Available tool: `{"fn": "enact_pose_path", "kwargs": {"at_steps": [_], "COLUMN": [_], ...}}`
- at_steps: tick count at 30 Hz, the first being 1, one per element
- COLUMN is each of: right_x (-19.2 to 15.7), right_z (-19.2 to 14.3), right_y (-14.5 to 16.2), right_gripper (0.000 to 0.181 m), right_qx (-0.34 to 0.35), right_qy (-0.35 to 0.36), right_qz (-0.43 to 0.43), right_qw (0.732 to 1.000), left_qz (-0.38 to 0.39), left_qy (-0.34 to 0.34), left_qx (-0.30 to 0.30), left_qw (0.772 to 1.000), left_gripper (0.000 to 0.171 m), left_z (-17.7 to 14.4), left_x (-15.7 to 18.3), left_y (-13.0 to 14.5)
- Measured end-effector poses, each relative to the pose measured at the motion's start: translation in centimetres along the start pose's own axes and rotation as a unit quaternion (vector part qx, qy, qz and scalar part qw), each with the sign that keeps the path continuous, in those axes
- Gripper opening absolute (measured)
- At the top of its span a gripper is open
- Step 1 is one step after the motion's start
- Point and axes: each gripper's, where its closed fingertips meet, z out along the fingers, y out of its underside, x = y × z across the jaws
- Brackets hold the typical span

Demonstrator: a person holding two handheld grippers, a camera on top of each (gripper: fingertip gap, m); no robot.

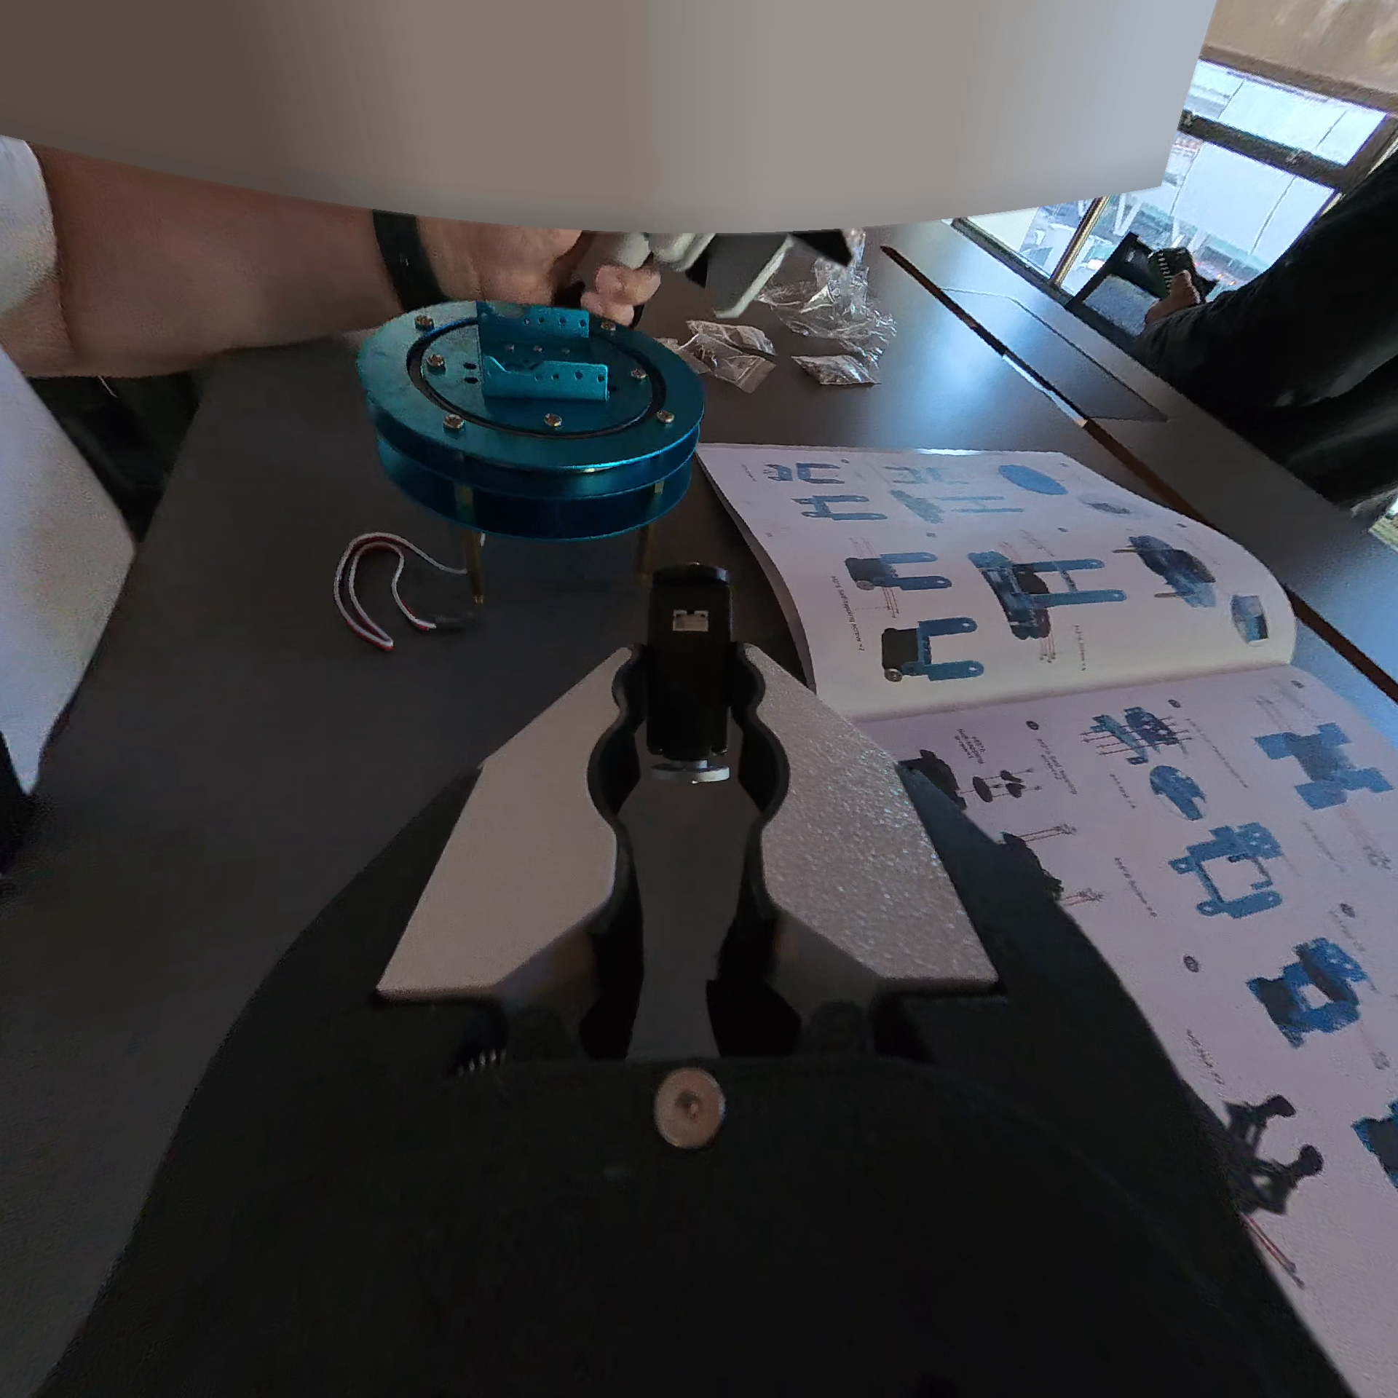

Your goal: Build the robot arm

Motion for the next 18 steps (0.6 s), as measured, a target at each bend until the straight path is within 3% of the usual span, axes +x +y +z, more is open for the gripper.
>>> {"fn": "enact_pose_path", "kwargs": {"at_steps": [9, 14, 18], "right_x": [1.5, 0.7, 0.1], "right_z": [0.2, 0.7, 1.2], "right_y": [1.0, 0.8, 1.2], "right_gripper": [0.020, 0.020, 0.020], "right_qx": [-0.027, -0.026, -0.043], "right_qy": [0.045, 0.039, 0.045], "right_qz": [-0.057, -0.087, -0.129], "right_qw": [0.997, 0.995, 0.990], "left_qz": [-0.054, -0.020, 0.050], "left_qy": [0.001, -0.014, -0.071], "left_qx": [-0.009, -0.014, -0.028], "left_qw": [0.998, 1.000, 0.996], "left_gripper": [0.031, 0.031, 0.031], "left_z": [0.1, -0.2, -0.7], "left_x": [-1.0, -0.3, -0.8], "left_y": [1.2, 0.7, 0.4]}}
